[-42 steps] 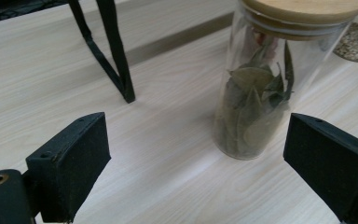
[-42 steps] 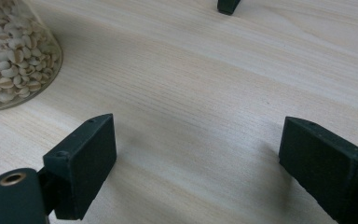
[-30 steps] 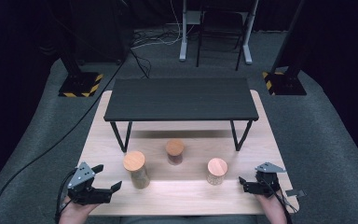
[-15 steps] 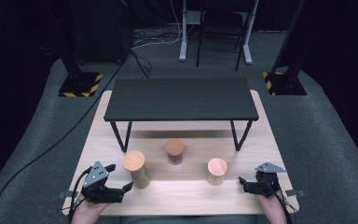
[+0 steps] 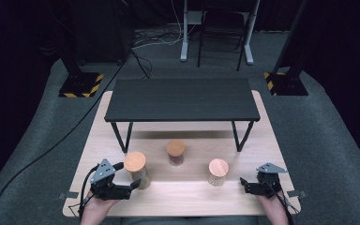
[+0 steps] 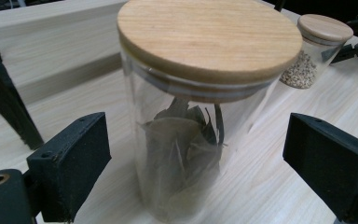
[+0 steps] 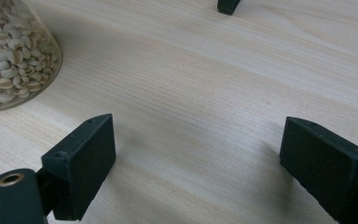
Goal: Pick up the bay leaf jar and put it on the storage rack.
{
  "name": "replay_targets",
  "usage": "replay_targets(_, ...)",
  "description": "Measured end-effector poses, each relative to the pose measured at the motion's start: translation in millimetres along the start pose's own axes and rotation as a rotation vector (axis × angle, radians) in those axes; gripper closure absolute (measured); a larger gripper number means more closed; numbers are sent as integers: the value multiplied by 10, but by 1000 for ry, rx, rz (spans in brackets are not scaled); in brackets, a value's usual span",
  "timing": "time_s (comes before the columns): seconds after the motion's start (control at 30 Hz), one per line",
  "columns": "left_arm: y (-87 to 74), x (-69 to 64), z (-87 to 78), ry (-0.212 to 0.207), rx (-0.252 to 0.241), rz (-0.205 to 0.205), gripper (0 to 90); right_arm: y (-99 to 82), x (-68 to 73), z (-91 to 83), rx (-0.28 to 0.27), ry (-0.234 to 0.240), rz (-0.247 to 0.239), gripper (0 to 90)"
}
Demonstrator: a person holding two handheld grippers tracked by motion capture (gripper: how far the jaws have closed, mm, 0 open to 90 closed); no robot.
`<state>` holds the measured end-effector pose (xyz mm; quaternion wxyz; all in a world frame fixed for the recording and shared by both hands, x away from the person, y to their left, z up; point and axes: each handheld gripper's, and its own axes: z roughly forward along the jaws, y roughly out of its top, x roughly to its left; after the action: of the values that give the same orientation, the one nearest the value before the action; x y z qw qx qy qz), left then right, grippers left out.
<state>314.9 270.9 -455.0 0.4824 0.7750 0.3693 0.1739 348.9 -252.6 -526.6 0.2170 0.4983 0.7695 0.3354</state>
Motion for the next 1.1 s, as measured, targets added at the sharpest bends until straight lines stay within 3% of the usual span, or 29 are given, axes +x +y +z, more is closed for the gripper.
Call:
replay_targets(0.57,-29,-27,306,19,29,24,117,1,0,2,0,0,0,97)
replay_targets(1.1,-22,-22,383,36,31,56,243,2,0,3,0,0,0,97)
